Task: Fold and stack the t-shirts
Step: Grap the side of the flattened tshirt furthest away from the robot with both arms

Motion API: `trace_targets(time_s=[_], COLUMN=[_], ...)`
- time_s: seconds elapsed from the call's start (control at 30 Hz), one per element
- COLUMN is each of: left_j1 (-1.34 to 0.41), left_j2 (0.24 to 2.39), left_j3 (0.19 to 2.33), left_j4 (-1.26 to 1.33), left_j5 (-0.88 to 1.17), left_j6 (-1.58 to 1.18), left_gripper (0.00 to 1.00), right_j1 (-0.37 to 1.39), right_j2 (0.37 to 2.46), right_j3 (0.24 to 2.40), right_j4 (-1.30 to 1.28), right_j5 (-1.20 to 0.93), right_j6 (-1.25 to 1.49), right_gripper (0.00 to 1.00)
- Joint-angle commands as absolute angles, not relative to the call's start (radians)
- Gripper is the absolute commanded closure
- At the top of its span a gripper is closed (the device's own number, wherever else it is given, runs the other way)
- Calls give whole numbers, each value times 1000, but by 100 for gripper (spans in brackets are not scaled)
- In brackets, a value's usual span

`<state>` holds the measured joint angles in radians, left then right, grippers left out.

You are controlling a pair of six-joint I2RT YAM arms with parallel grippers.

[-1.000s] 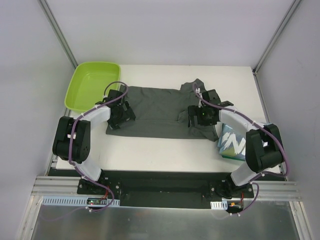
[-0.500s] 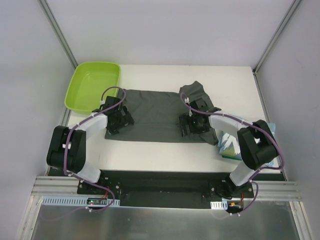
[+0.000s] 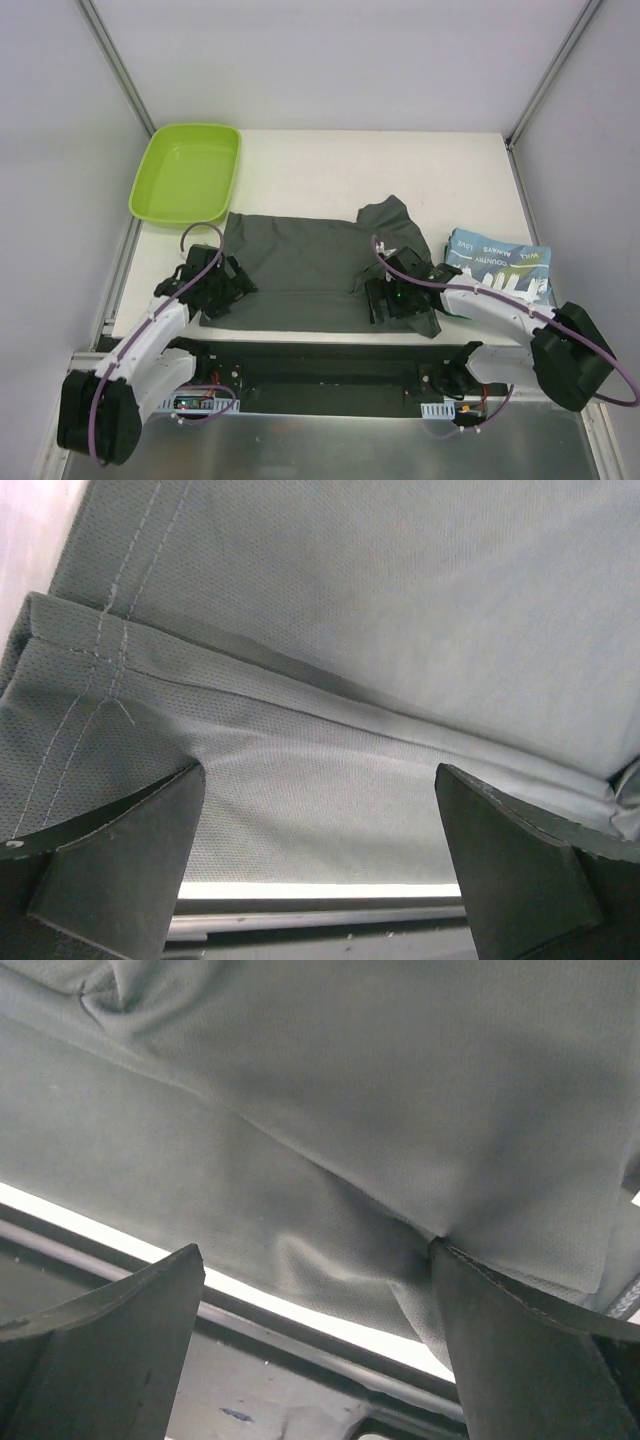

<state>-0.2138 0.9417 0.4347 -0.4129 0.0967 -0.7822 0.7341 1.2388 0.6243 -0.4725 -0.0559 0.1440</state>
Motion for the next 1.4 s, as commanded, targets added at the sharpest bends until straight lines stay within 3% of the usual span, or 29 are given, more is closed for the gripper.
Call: trace_targets(time_s=[0.0,0.2,0.5,0.73,1.03,1.37], left_j1=[-248,-250,-250,-250,-247,-235], left_j2=[796,747,929,1345,1840,2034], left_j3=[359,440,739,1032,1412,1563], left_j4=[-609,-641,-630,-621,-686,-718], left_j5=[100,6,-184,-270,-388,-500], left_j6=[-885,-881,-792,-700,-718,-767], left_gripper=[1,1,1,1,13,26], right_j1=[779,785,735,557,503,492], right_j2=[1143,1063,1025,1107,1181,1178], right_j3=[566,621,804,861,861,818], right_j4=[-491,-508,-459,-382,-390,-373], right_j5=[-95,-6,347,261,206,173], right_j6=[218,190,183,146,84,40], right_gripper=[4,4,4,4,4,4])
